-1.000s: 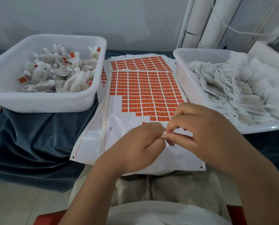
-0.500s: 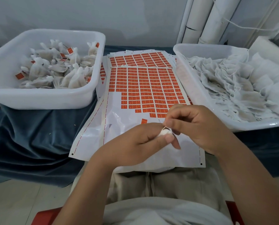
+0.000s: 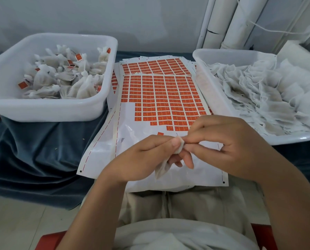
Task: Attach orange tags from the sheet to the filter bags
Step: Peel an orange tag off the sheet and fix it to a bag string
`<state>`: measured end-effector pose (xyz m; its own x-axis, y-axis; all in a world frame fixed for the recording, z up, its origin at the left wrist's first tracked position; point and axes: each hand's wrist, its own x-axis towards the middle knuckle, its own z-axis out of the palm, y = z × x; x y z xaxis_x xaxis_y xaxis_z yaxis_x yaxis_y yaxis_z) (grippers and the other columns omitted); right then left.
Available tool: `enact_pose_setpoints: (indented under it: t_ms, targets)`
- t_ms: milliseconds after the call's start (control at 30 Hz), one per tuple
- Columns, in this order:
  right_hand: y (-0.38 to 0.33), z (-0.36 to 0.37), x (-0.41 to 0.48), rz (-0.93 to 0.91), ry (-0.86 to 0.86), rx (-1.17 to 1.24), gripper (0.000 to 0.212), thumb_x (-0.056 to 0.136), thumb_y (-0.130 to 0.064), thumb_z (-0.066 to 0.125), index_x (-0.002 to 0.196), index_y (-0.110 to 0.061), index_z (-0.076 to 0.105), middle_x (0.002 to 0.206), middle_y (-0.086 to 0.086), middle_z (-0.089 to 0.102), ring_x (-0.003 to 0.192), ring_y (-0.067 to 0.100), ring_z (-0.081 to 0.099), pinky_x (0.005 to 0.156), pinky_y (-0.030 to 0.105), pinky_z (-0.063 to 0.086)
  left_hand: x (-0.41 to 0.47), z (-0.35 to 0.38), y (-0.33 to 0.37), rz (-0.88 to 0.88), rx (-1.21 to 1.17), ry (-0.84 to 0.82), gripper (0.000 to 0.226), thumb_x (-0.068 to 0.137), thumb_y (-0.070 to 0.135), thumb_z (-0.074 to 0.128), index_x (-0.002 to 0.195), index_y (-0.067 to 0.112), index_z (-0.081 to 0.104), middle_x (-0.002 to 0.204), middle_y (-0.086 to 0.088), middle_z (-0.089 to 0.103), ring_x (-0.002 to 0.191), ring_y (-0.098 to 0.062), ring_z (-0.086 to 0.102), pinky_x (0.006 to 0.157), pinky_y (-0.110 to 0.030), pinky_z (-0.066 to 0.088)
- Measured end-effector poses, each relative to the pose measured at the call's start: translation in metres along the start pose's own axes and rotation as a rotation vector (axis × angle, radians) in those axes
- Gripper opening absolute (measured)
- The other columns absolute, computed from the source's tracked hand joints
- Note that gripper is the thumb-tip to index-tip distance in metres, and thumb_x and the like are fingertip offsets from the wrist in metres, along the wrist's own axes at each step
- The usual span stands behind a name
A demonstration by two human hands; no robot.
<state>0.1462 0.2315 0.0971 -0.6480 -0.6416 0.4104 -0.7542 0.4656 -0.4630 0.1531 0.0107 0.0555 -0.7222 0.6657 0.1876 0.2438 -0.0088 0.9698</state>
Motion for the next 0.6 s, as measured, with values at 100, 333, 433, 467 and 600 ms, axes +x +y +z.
enact_pose_setpoints:
  t_ms: [100,333,433,467,600]
  targets:
    - [-0.001,-0.001,0.001,-0.001,-0.011,-0.013,0.014,0.096,-0.023,0.072,0.085,-0.025,0.08,0.09,-0.013,0.068,0.082,0.007,0.066,0.076,0.016,0.048,0.001,0.0,-0.003,-0.046,-0.017,0.022,0.045,0.108,0.032,0.028,0.1,0.023,0.071,0.092,0.023,0.069,0.092,-0.003,0.063,0.089,-0.018,0.048]
    - [0.003,0.001,0.001,0.0,-0.01,0.026,0.016,0.096,-0.022,0.068,0.093,-0.019,0.084,0.089,-0.01,0.07,0.08,0.007,0.068,0.073,0.016,0.05,0.001,-0.001,-0.007,-0.094,-0.116,0.017,0.048,0.109,0.037,0.032,0.098,0.029,0.078,0.086,0.002,0.064,0.087,-0.017,0.059,0.09,-0.026,0.051]
    - [0.005,0.001,0.002,-0.019,-0.022,-0.03,0.02,0.097,-0.023,0.064,0.094,-0.02,0.084,0.088,-0.011,0.07,0.08,0.006,0.066,0.071,0.019,0.051,0.002,-0.001,-0.011,-0.113,-0.14,0.017,0.048,0.109,0.04,0.032,0.099,0.031,0.079,0.091,-0.012,0.063,0.088,-0.02,0.058,0.092,-0.03,0.053]
    - [0.005,0.0,0.001,-0.021,-0.024,-0.04,0.02,0.097,-0.023,0.064,0.095,-0.021,0.084,0.088,-0.011,0.07,0.08,0.006,0.066,0.071,0.019,0.051,0.002,-0.001,-0.012,-0.116,-0.15,0.018,0.048,0.11,0.04,0.032,0.099,0.031,0.079,0.09,-0.011,0.062,0.088,-0.019,0.058,0.091,-0.03,0.053]
    - [0.004,-0.003,0.0,-0.017,-0.035,-0.016,0.019,0.098,-0.024,0.064,0.097,-0.022,0.083,0.089,-0.012,0.071,0.082,0.005,0.067,0.072,0.017,0.05,0.002,0.001,-0.016,-0.105,-0.203,0.014,0.049,0.11,0.043,0.034,0.098,0.03,0.08,0.084,0.0,0.063,0.083,-0.032,0.055,0.089,-0.025,0.052]
